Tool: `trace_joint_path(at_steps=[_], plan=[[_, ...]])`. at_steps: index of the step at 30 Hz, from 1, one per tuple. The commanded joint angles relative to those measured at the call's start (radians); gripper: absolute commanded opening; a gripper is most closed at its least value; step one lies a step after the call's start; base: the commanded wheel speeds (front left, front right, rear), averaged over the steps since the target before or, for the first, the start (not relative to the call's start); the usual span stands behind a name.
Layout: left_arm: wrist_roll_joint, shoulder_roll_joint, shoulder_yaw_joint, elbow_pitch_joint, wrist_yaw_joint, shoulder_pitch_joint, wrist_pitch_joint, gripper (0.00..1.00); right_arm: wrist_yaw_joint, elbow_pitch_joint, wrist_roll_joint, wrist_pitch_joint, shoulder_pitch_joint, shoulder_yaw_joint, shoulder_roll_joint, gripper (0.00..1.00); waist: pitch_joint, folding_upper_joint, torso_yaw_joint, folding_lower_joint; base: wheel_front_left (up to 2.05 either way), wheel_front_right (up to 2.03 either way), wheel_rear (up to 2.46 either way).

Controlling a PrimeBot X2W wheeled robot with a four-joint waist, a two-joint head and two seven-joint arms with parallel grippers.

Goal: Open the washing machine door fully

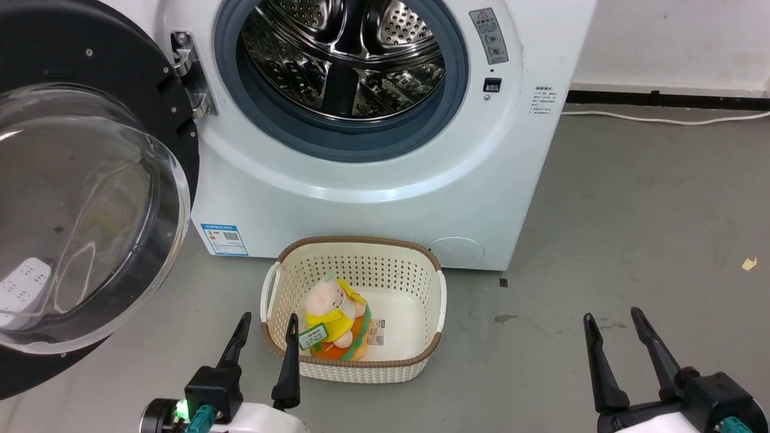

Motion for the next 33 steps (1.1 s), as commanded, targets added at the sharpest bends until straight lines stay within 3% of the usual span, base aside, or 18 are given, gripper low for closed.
trace_joint_path(at_steps=[1, 14, 15, 33], plan=[[0.007, -0.006, 0.000, 0.002, -0.007, 0.010, -0.005, 1.00, 0.001, 0.007, 0.001, -0.004, 0.011, 0.001, 0.004, 1.00, 0.000, 0.0000, 0.000, -0.0001, 0.00, 0.00, 0.00], [0.016, -0.015, 0.006, 0.006, -0.013, 0.013, -0.005, 1.00, 0.001, 0.033, -0.024, -0.004, 0.011, -0.002, 0.004, 1.00, -0.004, 0.0000, 0.005, -0.0001, 0.00, 0.00, 0.00], [0.010, -0.018, 0.005, 0.009, -0.019, 0.014, -0.005, 0.00, 0.001, 0.035, -0.025, -0.004, 0.010, -0.003, 0.004, 0.00, -0.004, 0.0000, 0.006, -0.0001, 0.00, 0.00, 0.00], [0.029, -0.022, 0.026, -0.016, -0.023, 0.002, 0.032, 0.00, 0.000, 0.024, -0.031, 0.032, -0.010, -0.002, 0.000, 0.00, -0.008, 0.0000, -0.001, 0.0000, 0.00, 0.00, 0.00]])
